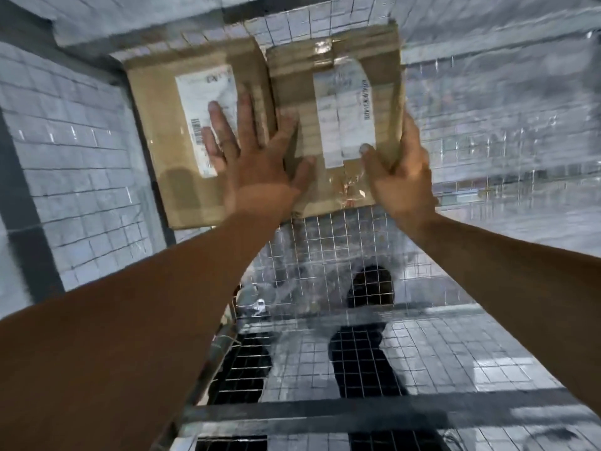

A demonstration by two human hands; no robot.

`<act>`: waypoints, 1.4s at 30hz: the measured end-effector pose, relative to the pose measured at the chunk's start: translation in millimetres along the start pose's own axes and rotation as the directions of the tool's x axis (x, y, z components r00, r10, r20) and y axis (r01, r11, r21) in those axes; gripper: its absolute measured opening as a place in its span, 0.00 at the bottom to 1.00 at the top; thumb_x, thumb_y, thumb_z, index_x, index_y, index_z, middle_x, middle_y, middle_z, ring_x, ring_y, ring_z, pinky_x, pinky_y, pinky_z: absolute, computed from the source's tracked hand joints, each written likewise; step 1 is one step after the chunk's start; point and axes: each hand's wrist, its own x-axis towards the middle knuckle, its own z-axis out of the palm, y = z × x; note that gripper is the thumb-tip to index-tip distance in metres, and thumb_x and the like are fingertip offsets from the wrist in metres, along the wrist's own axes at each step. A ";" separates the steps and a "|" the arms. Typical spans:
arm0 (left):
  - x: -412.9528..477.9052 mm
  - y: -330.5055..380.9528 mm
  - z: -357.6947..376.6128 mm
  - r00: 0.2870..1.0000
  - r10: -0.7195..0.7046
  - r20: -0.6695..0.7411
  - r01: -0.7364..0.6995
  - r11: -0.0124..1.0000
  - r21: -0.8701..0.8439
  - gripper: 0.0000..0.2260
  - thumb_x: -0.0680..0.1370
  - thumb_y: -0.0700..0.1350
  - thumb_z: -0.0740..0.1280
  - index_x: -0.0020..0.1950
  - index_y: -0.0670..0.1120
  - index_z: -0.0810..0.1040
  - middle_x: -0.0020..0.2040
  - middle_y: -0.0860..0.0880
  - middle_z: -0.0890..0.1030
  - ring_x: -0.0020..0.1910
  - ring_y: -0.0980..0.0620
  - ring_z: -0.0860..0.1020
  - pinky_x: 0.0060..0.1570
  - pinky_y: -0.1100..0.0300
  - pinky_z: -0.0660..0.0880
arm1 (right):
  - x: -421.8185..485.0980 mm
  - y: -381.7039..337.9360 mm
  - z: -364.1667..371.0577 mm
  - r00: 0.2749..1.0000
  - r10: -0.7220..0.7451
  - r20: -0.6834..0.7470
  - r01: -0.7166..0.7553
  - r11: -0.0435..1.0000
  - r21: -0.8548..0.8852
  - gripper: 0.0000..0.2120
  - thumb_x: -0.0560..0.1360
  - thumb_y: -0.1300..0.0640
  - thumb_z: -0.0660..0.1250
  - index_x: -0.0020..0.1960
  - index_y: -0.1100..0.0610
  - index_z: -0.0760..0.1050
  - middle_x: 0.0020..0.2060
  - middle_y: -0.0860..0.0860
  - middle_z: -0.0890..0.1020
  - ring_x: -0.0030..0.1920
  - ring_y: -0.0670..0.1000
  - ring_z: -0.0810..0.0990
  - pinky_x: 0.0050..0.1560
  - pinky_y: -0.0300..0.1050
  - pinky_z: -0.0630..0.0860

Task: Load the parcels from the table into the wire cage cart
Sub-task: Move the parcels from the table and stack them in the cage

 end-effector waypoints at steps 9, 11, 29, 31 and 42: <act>1.9 2.9 1.8 1.000 -0.020 0.022 0.019 0.999 0.040 0.29 0.77 0.73 0.56 0.77 0.68 0.62 0.84 0.42 0.37 0.80 0.28 0.36 0.76 0.31 0.38 | -0.1 -11.1 -3.6 0.999 -0.046 -0.006 0.041 0.937 -0.347 0.45 0.79 0.30 0.62 0.84 0.56 0.53 0.63 0.57 0.81 0.58 0.54 0.84 0.55 0.55 0.84; 0.7 0.9 1.2 1.000 -0.007 0.025 0.007 1.000 0.018 0.29 0.77 0.73 0.56 0.77 0.68 0.62 0.84 0.41 0.37 0.80 0.28 0.35 0.76 0.31 0.38 | 1.0 -18.3 -6.6 0.999 0.039 0.023 -0.025 0.894 -0.448 0.47 0.77 0.26 0.59 0.85 0.51 0.50 0.80 0.55 0.66 0.78 0.57 0.67 0.75 0.66 0.66; -157.8 -30.7 -268.8 0.925 0.322 0.199 -0.273 0.932 -0.238 0.36 0.81 0.67 0.59 0.84 0.57 0.50 0.85 0.49 0.51 0.83 0.41 0.44 0.79 0.35 0.45 | -252.4 -256.5 -78.2 0.992 0.127 0.013 -0.085 0.728 -0.680 0.40 0.79 0.28 0.55 0.85 0.46 0.51 0.82 0.58 0.59 0.82 0.61 0.57 0.79 0.64 0.59; -199.6 -43.4 -303.0 0.908 0.394 0.143 -0.350 0.900 -0.262 0.36 0.81 0.67 0.59 0.84 0.55 0.52 0.84 0.48 0.55 0.83 0.40 0.48 0.78 0.35 0.47 | -304.5 -280.7 -84.5 0.993 0.093 -0.070 -0.116 0.784 -0.610 0.46 0.74 0.23 0.50 0.84 0.47 0.55 0.81 0.59 0.62 0.82 0.59 0.59 0.79 0.63 0.60; -377.1 -13.9 -428.8 0.714 0.697 0.070 -0.644 0.692 -0.326 0.36 0.80 0.67 0.61 0.84 0.56 0.54 0.85 0.51 0.52 0.83 0.43 0.45 0.80 0.39 0.45 | -585.4 -329.7 -134.5 0.836 0.123 -0.535 -0.321 0.900 -0.295 0.41 0.77 0.27 0.55 0.84 0.46 0.58 0.82 0.54 0.62 0.82 0.56 0.57 0.81 0.58 0.56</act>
